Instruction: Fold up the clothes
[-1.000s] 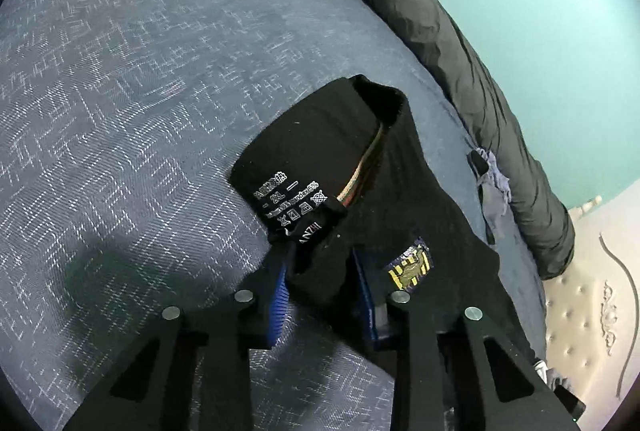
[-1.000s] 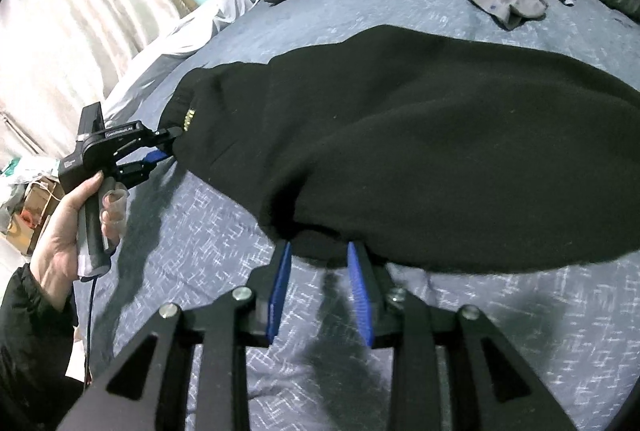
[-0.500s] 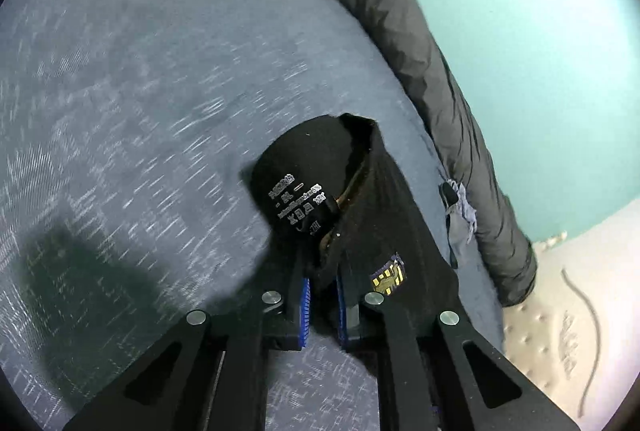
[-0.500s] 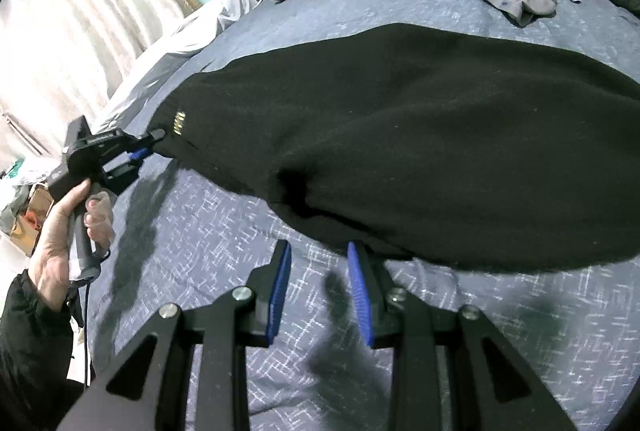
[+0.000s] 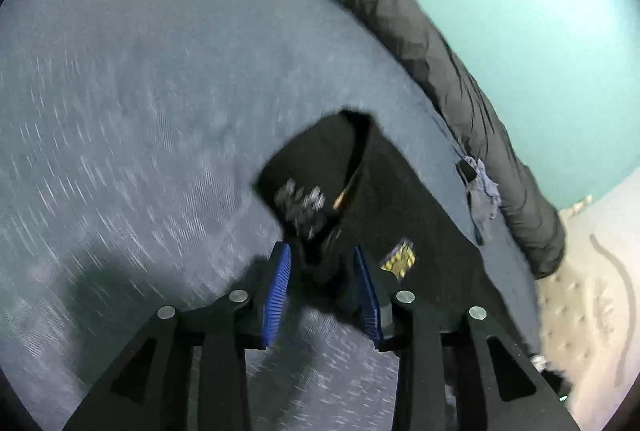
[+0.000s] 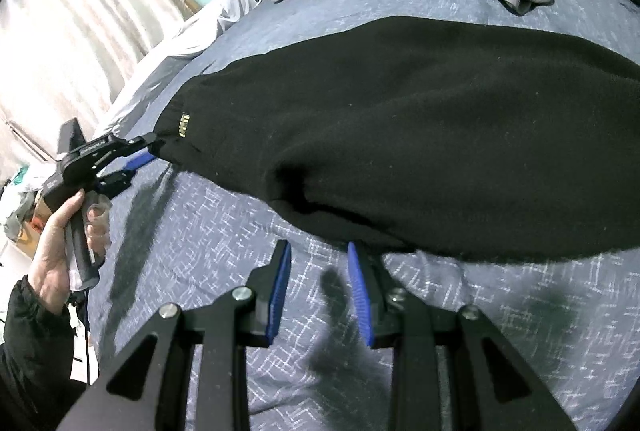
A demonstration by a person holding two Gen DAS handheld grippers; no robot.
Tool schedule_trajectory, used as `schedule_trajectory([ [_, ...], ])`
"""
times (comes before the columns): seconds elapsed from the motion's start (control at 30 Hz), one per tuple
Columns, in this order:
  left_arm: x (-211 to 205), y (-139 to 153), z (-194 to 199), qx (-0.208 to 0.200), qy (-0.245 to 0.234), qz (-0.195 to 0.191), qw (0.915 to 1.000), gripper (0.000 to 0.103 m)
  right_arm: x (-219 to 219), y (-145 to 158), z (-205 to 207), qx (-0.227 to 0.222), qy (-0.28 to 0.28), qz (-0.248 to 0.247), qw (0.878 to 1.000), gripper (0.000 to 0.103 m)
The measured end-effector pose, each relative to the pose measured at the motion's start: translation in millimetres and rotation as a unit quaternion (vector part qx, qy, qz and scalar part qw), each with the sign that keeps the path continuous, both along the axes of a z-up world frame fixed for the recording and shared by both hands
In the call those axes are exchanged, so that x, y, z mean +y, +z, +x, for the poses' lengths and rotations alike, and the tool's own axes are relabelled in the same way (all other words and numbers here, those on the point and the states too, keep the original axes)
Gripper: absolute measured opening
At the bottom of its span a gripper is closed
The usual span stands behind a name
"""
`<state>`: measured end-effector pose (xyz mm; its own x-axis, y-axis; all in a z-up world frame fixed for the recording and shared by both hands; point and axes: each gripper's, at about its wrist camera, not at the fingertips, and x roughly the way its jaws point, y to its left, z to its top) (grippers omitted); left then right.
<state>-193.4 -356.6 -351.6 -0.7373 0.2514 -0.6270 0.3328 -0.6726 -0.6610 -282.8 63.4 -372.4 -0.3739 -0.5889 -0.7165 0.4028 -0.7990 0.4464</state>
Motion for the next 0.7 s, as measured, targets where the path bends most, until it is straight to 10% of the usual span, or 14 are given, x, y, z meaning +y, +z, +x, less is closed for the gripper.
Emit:
schedule_trajectory([
  [0.2, 4, -6, 1, 0.007, -0.021, -0.018, 0.9996, 0.006, -1, 0, -2, 0.0, 0.001, -0.003, 1.0, 0.029],
  [0.7, -33, -12, 22, 0.015, 0.067, -0.007, 0.9976, 0.0, -6, -2, 1, -0.005, 0.012, -0.007, 1.0, 0.029],
])
